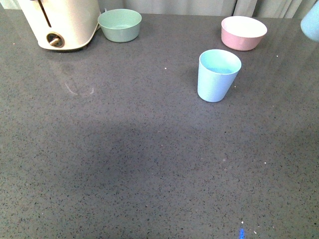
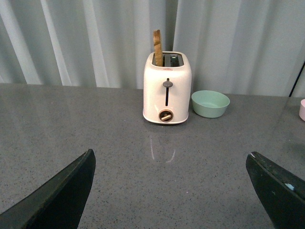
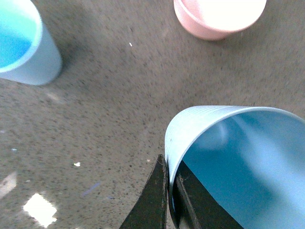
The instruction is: Stack blue cups with both arms
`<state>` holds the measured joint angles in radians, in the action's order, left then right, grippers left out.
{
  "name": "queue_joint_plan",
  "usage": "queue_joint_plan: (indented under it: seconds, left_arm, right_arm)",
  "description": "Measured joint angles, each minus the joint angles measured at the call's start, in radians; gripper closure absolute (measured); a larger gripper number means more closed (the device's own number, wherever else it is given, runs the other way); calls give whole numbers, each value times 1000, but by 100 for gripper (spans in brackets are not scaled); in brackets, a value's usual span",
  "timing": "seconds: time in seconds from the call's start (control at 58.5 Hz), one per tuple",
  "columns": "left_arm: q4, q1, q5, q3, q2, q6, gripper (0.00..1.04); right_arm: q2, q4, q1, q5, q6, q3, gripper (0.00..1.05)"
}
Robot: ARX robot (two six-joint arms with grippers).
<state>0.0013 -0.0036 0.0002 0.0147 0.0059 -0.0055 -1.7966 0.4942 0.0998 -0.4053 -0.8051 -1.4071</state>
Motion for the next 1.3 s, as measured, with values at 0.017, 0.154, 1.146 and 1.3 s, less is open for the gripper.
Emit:
queue_joint_plan:
  seconds: [0.017, 0.154, 1.146, 1.3]
  left_arm:
    - [0, 0, 0, 0, 0, 0, 9]
    - [0, 0, 0, 0, 0, 0, 9]
    - [0, 0, 0, 0, 0, 0, 9]
    - [0, 0, 0, 0, 0, 0, 9]
  right_arm:
    - [23, 3, -14, -5, 1, 7, 103]
    - [83, 18, -89, -16, 5, 42, 103]
    - [4, -2, -373, 138, 90, 55, 103]
    - [-23, -16, -383, 151, 103, 45, 103]
